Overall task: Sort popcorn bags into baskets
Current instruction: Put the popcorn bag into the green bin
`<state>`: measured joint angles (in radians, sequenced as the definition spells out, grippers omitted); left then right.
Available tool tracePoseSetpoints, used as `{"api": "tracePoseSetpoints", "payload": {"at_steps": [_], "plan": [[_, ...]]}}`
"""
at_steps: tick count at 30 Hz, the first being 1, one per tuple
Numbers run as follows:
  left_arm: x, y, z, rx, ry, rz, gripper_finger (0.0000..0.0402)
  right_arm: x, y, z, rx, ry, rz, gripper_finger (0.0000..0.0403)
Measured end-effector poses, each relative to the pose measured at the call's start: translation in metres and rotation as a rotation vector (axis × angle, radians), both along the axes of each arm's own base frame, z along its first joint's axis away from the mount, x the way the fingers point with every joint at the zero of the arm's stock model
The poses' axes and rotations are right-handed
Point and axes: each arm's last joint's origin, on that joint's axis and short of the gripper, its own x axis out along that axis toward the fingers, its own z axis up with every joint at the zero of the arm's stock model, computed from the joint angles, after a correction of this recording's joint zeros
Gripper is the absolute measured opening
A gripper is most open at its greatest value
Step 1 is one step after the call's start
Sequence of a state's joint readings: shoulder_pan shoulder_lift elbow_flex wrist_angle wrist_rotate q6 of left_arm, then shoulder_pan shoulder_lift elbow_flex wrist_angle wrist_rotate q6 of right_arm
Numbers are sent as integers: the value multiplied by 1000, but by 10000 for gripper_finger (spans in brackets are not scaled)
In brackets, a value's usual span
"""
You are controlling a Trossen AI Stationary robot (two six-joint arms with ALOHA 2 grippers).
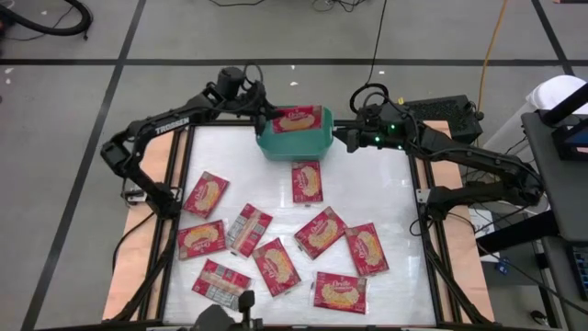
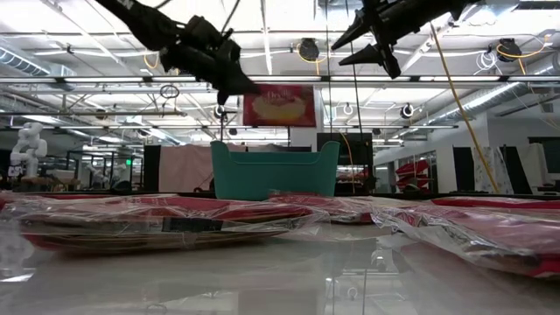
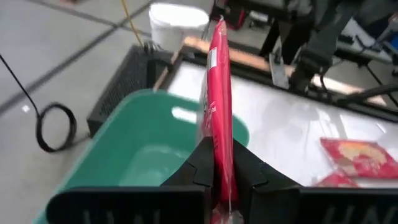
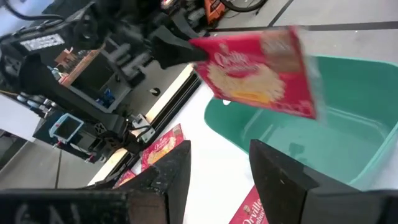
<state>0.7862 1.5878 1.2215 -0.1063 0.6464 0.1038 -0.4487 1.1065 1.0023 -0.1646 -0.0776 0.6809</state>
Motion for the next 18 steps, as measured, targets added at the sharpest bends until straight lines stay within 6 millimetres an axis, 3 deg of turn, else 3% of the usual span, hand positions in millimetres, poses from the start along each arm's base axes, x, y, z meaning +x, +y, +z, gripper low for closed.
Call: {"api": "tracePoseSetpoints", "payload": {"at_steps": [9,18], "plan": [[20,26,-52,-10,55,-5,21,-1,5,-7,20,70,22,153],[31,28,-82,-26,115,-43,34,-1,4,-7,-21,88,40,153]]}}
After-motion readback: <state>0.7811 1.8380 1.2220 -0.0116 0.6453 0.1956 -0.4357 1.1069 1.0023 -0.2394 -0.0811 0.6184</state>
